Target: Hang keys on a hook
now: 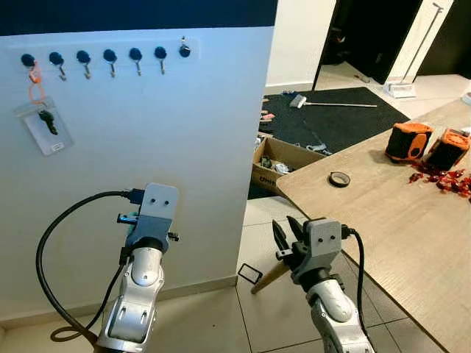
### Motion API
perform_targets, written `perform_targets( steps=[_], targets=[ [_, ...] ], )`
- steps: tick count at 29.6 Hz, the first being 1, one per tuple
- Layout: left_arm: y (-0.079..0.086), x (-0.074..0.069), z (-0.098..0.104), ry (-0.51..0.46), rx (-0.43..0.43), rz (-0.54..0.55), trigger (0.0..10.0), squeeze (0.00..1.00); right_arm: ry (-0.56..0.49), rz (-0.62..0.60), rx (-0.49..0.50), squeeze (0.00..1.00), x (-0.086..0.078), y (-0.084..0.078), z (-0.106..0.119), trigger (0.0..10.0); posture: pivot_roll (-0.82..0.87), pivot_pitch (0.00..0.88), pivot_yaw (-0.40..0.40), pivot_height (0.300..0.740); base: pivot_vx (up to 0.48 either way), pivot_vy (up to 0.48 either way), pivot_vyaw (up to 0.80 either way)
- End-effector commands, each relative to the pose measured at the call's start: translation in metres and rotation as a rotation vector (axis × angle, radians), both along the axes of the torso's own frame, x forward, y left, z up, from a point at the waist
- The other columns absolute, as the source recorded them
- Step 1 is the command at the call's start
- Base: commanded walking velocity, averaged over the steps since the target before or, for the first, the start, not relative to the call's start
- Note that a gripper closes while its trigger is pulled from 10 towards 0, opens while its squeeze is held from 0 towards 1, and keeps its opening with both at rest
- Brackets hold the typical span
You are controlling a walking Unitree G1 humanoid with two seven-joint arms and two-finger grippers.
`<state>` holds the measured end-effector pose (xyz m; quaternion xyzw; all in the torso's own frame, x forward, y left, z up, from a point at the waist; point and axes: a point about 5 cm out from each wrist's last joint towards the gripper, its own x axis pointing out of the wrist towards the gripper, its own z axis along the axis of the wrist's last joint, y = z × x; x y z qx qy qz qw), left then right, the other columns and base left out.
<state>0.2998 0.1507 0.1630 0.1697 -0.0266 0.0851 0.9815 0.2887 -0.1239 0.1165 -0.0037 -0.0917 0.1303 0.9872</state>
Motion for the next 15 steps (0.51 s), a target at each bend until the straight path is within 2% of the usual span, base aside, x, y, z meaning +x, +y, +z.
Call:
perform_targets(
  steps=[1,8,15],
  targets=[
    [0.002,0.0,0.001,-0.001,-0.003,0.016,10.0,0.0,0.005,0.013,-0.005,0.0,-0.002,0.001,-0.001,10.0,0.09,0.121,-0.021,0.74,0.0,0.0,0.0],
    [0.007,0.009,0.021,-0.074,-0.012,0.04,10.0,0.0,-0.031,0.057,-0.028,0.0,-0.002,0.009,0.006,10.0,0.09,0.127,-0.02,0.74,0.0,0.0,0.0],
    [0.011,0.037,0.059,-0.171,-0.037,0.056,10.0,0.0,-0.06,0.082,-0.035,0.0,-0.001,0.014,0.014,10.0,0.08,0.143,-0.017,0.74,0.0,0.0,0.0]
  ],
)
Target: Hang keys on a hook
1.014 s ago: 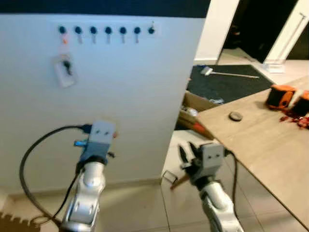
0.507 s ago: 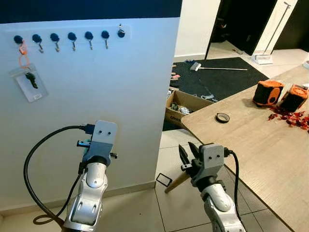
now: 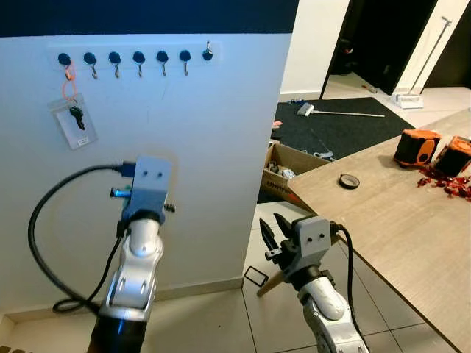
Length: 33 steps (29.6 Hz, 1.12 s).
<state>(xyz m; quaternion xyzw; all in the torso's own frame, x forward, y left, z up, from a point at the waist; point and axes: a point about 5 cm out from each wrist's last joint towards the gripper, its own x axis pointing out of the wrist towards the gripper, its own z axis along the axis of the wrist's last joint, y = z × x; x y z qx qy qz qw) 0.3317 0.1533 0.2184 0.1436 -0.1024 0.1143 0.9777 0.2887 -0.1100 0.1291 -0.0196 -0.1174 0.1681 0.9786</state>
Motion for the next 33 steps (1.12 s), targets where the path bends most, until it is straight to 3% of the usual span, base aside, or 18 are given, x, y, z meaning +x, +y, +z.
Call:
perform_targets(
  steps=[1,2,10,14,25,33],
  targets=[
    [0.009,0.005,0.003,-0.007,0.0,0.025,10.0,0.0,-0.004,0.008,-0.003,0.0,-0.001,0.0,0.002,10.0,0.08,0.143,-0.017,0.74,0.0,0.0,0.0],
    [0.012,0.015,0.02,-0.043,-0.02,0.029,10.0,0.0,-0.011,0.009,-0.004,0.0,-0.001,0.001,0.004,10.0,0.07,0.147,-0.012,0.74,0.0,0.0,0.0],
    [0.02,0.033,0.061,-0.129,-0.073,0.026,10.0,0.0,-0.013,0.007,-0.006,0.0,-0.003,0.0,0.004,10.0,0.06,0.145,-0.006,0.74,0.0,0.0,0.0],
    [0.025,0.042,0.093,-0.195,-0.137,0.018,10.0,0.0,-0.01,0.005,-0.007,0.0,-0.004,0.002,0.003,10.0,0.05,0.14,0.002,0.74,0.0,0.0,0.0],
    [0.035,0.052,0.133,-0.291,-0.197,0.027,10.0,0.0,-0.003,-0.003,-0.007,0.0,-0.005,0.002,0.001,10.0,0.05,0.136,0.008,0.74,0.0,0.0,0.0],
    [0.041,0.054,0.141,-0.317,-0.191,0.051,10.0,0.0,-0.002,-0.006,-0.009,0.0,-0.005,0.001,0.001,10.0,0.04,0.14,0.008,0.74,0.0,0.0,0.0]
  ],
)
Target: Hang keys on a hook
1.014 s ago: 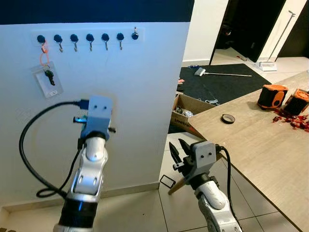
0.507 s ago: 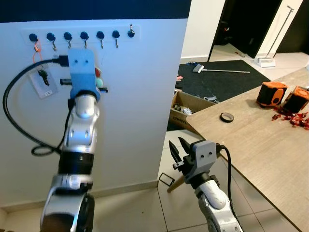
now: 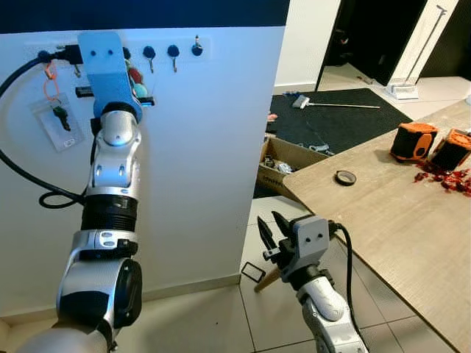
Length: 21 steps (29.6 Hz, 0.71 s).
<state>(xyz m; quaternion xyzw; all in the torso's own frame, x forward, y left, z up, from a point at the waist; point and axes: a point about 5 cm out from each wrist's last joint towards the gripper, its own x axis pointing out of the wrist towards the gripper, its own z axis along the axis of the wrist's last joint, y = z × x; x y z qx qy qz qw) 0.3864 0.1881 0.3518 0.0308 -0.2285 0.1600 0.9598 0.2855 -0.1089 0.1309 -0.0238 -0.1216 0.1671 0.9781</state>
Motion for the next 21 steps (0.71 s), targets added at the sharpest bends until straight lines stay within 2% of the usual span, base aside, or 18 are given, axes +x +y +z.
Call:
perform_targets(
  steps=[1,11,17,21],
  targets=[
    [0.008,-0.001,0.008,-0.028,0.013,0.034,10.0,0.0,0.008,-0.005,-0.002,0.0,-0.002,0.0,-0.001,10.0,0.04,0.142,0.008,0.74,0.0,0.0,0.0],
    [0.015,0.003,0.002,0.012,0.037,0.08,10.0,0.0,0.013,-0.005,-0.003,0.0,-0.003,-0.001,-0.002,10.0,0.05,0.145,0.005,0.74,0.0,0.0,0.0],
    [0.013,0.01,-0.014,0.099,0.126,0.124,10.0,0.0,0.012,0.0,-0.003,0.0,-0.002,0.0,-0.002,10.0,0.05,0.147,0.003,0.74,0.0,0.0,0.0],
    [0.009,0.011,-0.018,0.113,0.168,0.123,10.0,0.0,0.013,-0.001,-0.004,0.0,-0.002,0.0,-0.002,10.0,0.05,0.148,0.003,0.74,0.0,0.0,0.0]
  ],
)
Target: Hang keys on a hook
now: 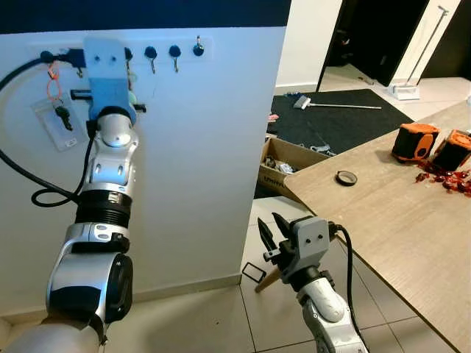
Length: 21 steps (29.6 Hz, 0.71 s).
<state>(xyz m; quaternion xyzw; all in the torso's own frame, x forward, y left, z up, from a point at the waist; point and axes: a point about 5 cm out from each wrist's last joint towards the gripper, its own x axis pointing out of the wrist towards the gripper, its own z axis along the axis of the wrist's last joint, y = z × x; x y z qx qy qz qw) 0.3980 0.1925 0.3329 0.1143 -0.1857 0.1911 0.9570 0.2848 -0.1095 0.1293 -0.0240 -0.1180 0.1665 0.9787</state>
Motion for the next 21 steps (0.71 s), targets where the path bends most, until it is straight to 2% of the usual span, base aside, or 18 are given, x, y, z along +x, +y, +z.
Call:
perform_targets(
  steps=[1,5,6,8,9,10,11,12,21],
  targets=[
    [0.003,0.0,-0.001,0.013,0.045,0.015,10.0,0.0,0.007,0.0,-0.003,0.0,-0.002,0.001,0.0,10.0,0.04,0.149,0.004,0.74,0.0,0.0,0.0],
    [0.001,0.0,-0.005,0.022,0.06,0.007,10.0,0.0,0.007,0.0,-0.003,0.0,-0.002,0.001,0.0,10.0,0.04,0.149,0.004,0.74,0.0,0.0,0.0],
    [-0.004,0.0,-0.015,0.045,0.087,-0.019,10.0,0.24,0.008,-0.004,-0.003,0.0,-0.002,0.0,-0.001,10.0,0.04,0.149,0.005,0.74,0.0,0.0,0.0],
    [-0.005,-0.001,-0.018,0.053,0.097,-0.027,10.0,0.24,0.009,-0.005,-0.003,0.0,-0.002,0.0,-0.001,10.0,0.04,0.149,0.005,0.74,0.0,0.0,0.0],
    [-0.006,-0.001,-0.022,0.06,0.1,-0.032,10.0,0.43,0.01,-0.006,-0.003,0.0,-0.002,0.0,-0.001,10.0,0.04,0.149,0.005,0.74,0.0,0.0,0.0],
    [-0.006,-0.002,-0.026,0.066,0.107,-0.033,10.0,0.69,0.011,-0.005,-0.003,0.0,-0.002,0.0,-0.001,10.0,0.04,0.149,0.005,0.74,0.0,0.0,0.0],
    [-0.006,-0.002,-0.026,0.066,0.107,-0.033,10.0,0.69,0.011,-0.005,-0.003,0.0,-0.002,0.0,-0.001,10.0,0.04,0.149,0.005,0.74,0.0,0.0,0.0],
    [-0.006,-0.003,-0.032,0.076,0.108,-0.04,10.0,1.0,0.012,-0.004,-0.004,0.0,-0.002,0.0,-0.002,10.0,0.04,0.149,0.005,0.74,0.0,0.0,0.0],
    [-0.009,-0.007,-0.039,0.078,0.145,-0.05,10.0,1.0,0.013,0.005,-0.005,0.0,-0.001,0.001,-0.002,10.0,0.05,0.151,-0.006,0.74,0.0,0.0,0.0]
  ],
)
